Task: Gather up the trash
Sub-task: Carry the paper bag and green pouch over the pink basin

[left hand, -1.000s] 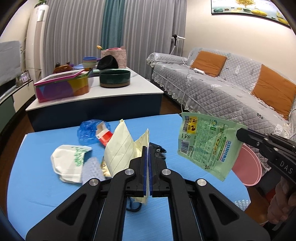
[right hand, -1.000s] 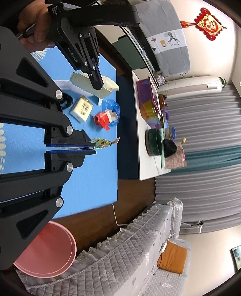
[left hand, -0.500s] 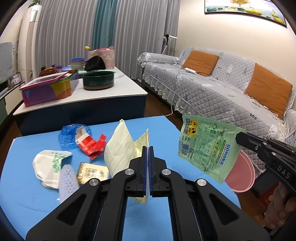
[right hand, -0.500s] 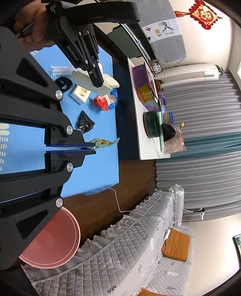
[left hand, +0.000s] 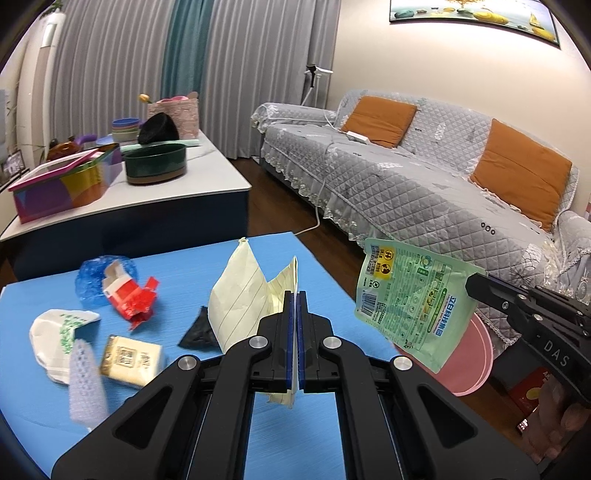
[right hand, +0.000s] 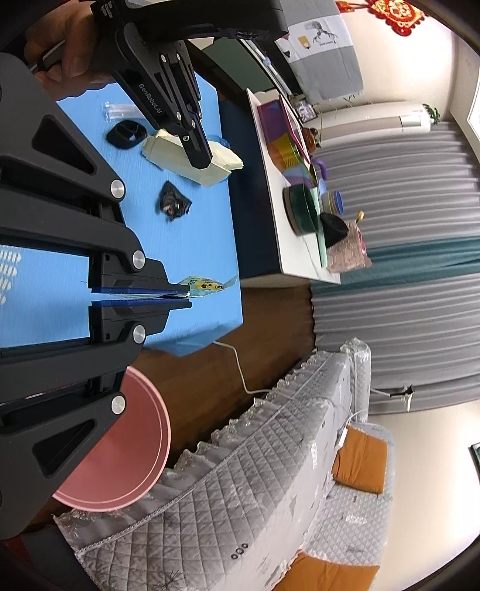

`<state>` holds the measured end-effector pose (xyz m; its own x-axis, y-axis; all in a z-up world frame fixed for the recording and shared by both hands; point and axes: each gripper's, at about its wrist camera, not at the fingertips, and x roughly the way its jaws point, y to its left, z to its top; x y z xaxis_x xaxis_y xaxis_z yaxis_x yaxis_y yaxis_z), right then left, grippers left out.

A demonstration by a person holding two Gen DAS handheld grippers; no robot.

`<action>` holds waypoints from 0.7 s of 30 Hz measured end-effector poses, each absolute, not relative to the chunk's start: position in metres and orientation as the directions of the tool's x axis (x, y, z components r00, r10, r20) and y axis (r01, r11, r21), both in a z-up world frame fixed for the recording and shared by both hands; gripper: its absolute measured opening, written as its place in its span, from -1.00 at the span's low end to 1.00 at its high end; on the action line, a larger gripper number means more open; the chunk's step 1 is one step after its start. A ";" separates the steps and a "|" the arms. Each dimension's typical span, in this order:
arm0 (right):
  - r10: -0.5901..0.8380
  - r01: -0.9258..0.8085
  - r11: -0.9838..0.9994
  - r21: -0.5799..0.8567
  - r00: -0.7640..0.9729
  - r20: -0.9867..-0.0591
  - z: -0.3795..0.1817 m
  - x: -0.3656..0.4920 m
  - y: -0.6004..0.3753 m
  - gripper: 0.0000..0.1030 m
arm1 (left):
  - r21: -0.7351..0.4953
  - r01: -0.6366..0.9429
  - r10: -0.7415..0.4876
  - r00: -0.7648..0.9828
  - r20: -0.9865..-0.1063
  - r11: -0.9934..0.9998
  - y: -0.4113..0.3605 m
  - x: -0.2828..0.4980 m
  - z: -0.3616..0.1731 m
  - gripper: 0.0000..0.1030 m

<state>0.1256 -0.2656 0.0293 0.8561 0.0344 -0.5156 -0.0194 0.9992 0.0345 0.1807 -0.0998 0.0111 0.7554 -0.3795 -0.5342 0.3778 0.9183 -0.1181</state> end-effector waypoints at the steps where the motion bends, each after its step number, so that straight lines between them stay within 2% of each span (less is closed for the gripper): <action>1: 0.027 -0.010 0.999 0.034 0.856 -0.516 0.029 0.125 -0.270 -0.96 | -0.118 0.384 -0.385 0.753 -0.534 0.916 -0.104 0.181 0.011 -0.97; 21: -0.113 0.159 0.986 0.044 0.845 -0.523 0.024 0.115 -0.351 -0.96 | -0.141 0.468 -0.464 0.702 -0.540 0.873 -0.168 0.184 0.003 -0.97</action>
<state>0.1146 -0.3509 0.0242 0.8450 -0.1128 -0.5228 0.1589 0.9863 0.0442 0.1841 -0.1682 0.0026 0.7022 -0.4636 -0.5404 0.4677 0.8726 -0.1408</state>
